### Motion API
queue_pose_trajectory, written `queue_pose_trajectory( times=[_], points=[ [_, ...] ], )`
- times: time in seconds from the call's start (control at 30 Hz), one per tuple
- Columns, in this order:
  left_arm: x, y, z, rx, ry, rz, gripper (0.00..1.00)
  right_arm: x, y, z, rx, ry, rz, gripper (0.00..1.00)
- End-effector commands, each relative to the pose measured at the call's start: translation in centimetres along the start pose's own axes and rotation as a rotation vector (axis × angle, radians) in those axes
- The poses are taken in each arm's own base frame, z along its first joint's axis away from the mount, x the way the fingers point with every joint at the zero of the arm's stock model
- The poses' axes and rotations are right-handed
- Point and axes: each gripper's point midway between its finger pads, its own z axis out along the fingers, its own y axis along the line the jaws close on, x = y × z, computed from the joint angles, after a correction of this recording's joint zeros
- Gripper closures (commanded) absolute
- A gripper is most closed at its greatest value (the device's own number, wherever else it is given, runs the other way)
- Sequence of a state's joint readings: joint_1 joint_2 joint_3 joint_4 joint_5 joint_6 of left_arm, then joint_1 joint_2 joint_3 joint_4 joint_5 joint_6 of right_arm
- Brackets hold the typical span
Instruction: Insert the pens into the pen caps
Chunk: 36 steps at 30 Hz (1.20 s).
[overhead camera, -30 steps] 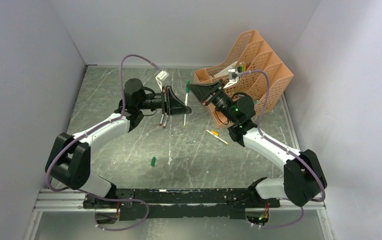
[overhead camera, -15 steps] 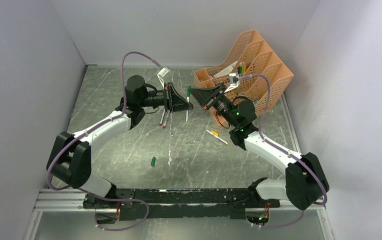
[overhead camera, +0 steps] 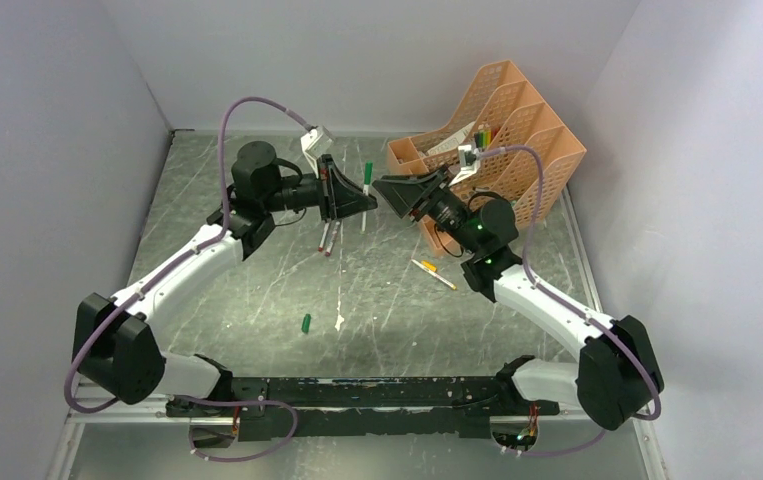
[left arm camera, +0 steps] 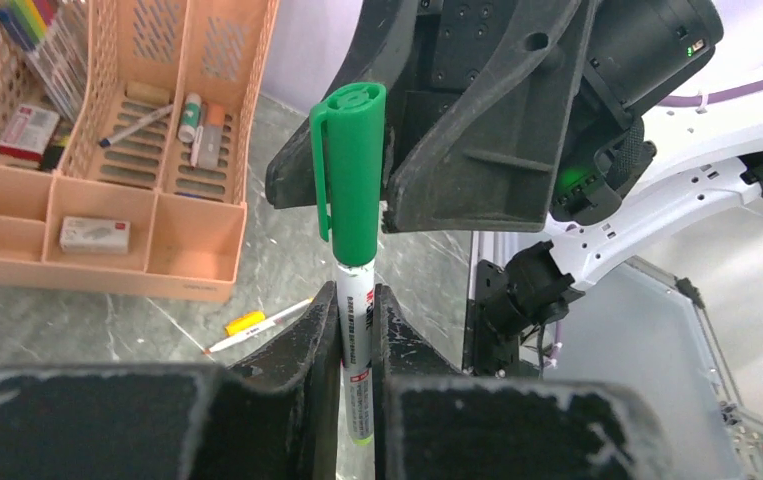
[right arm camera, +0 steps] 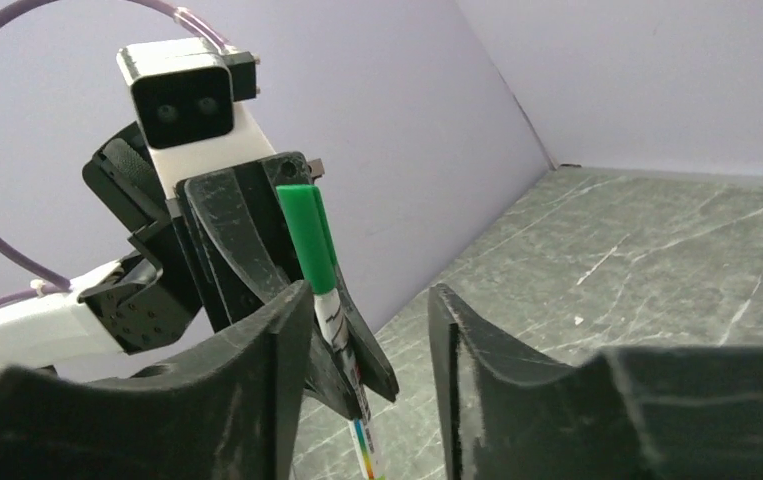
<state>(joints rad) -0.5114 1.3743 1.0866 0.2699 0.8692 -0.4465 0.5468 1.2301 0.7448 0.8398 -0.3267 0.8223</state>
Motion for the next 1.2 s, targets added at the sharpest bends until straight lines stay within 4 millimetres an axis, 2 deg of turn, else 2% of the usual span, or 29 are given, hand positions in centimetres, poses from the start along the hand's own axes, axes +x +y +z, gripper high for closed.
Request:
queue_pose_trajectory(
  times=[0.0, 0.2, 0.3, 0.57, 1.03, 1.13, 1.17],
  points=[
    [-1.8, -0.4, -0.2, -0.019, -0.018, 0.096, 0.93, -1.7, 1.8, -0.1, -0.041, -0.024, -0.06, 0.52],
    [-1.1, 0.2, 0.1, -0.061, 0.022, 0.136, 0.93, -2.3, 2.2, -0.1, -0.04, -0.029, -0.091, 0.33],
    [-0.5, 0.6, 0.3, -0.094, 0.053, 0.149, 0.93, -3.0, 2.5, 0.3, -0.04, -0.036, -0.113, 0.31],
    [0.2, 0.4, 1.0, -0.107, 0.116, 0.168, 0.93, -3.4, 1.4, 1.8, 0.046, 0.014, -0.191, 0.36],
    [0.7, 0.3, 1.6, -0.104, 0.145, 0.159, 0.93, -2.0, 0.2, 1.8, 0.154, 0.06, -0.263, 0.44],
    [0.8, 0.2, 1.6, -0.104, 0.146, 0.156, 0.93, -1.7, 0.0, 1.8, 0.155, 0.065, -0.257, 0.51],
    [0.8, 0.2, 1.6, -0.105, 0.149, 0.155, 0.93, -1.6, 0.0, 1.8, 0.154, 0.065, -0.255, 0.56]
  ],
)
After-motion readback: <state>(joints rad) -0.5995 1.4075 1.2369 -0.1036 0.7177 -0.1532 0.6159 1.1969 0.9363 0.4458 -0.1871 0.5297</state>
